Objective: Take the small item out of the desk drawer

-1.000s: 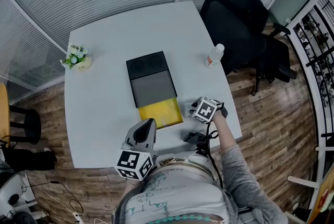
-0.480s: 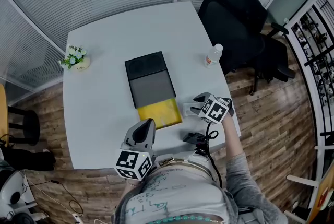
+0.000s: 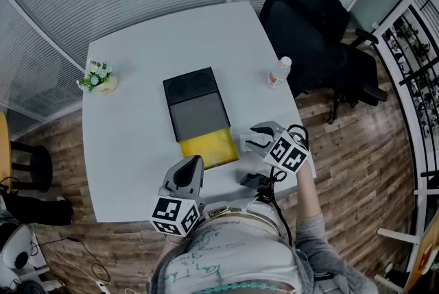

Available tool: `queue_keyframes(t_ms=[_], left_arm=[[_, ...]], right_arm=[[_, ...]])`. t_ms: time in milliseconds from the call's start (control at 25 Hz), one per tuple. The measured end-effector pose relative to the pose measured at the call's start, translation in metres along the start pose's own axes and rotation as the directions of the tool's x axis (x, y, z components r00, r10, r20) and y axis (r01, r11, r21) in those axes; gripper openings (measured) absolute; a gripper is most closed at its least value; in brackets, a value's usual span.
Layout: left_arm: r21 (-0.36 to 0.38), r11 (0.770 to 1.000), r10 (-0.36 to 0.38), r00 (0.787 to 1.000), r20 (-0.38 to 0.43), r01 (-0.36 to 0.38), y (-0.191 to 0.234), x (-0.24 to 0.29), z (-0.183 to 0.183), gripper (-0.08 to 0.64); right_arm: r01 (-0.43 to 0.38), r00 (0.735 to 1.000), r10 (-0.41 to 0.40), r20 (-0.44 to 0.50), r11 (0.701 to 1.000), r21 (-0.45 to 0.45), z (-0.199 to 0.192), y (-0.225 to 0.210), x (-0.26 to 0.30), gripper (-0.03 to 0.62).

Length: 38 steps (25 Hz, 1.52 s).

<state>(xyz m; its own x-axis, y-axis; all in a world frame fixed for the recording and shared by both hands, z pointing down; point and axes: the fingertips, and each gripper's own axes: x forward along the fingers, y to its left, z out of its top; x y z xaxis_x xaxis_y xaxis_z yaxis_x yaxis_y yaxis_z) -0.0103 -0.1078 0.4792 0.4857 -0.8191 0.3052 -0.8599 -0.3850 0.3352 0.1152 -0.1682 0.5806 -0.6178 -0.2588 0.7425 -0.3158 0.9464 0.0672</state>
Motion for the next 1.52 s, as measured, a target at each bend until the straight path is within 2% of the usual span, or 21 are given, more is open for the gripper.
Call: queue_keyframes(t_ms=[160,440,560,640,720,960,1200,1440,1520], left_arm=[[0.003,1.000,-0.001,1.000,0.000,0.001,0.000,0.001,0.000,-0.003],[0.009,1.000,0.002,1.000,0.005,-0.002,-0.001,-0.001,0.002,-0.003],[0.008,1.000,-0.002,1.000,0.003,0.002,-0.001,0.000,0.002,-0.003],[0.006,1.000,-0.005,1.000,0.000,0.005,-0.002,0.000,0.001,-0.003],[0.005,1.000,-0.006,1.000,-0.003,0.006,-0.002,0.001,0.000,-0.003],[0.009,1.000,-0.005,1.000,-0.005,0.005,-0.001,0.002,0.001,-0.003],[0.016,1.000,-0.011,1.000,-0.005,0.011,-0.003,0.002,0.002,-0.003],[0.015,1.000,-0.013,1.000,0.013,0.012,-0.003,0.002,0.004,-0.003],[0.015,1.000,-0.016,0.999,0.029,0.015,-0.003,0.002,0.007,-0.003]], right_arm=[[0.014,1.000,-0.014,-0.001,0.999,-0.045,0.008,0.002,-0.004,0.152],[0.010,1.000,-0.010,0.004,0.998,-0.063,0.013,0.010,-0.010,0.146],[0.018,1.000,-0.017,0.008,0.995,-0.101,0.016,0.012,-0.011,0.107],[0.032,0.999,-0.029,0.025,0.990,-0.135,0.021,0.014,-0.013,0.040],[0.038,0.999,-0.031,0.045,0.985,-0.167,0.027,0.018,-0.015,0.003],[0.040,0.988,0.001,0.154,0.963,-0.265,0.055,0.040,-0.022,0.003],[0.018,0.946,0.057,0.320,0.974,-0.226,0.089,0.055,-0.035,0.003],[-0.016,0.861,0.091,0.501,0.988,-0.152,0.123,0.067,-0.050,0.003],[-0.019,0.842,0.086,0.533,0.991,-0.129,0.131,0.069,-0.055,0.003]])
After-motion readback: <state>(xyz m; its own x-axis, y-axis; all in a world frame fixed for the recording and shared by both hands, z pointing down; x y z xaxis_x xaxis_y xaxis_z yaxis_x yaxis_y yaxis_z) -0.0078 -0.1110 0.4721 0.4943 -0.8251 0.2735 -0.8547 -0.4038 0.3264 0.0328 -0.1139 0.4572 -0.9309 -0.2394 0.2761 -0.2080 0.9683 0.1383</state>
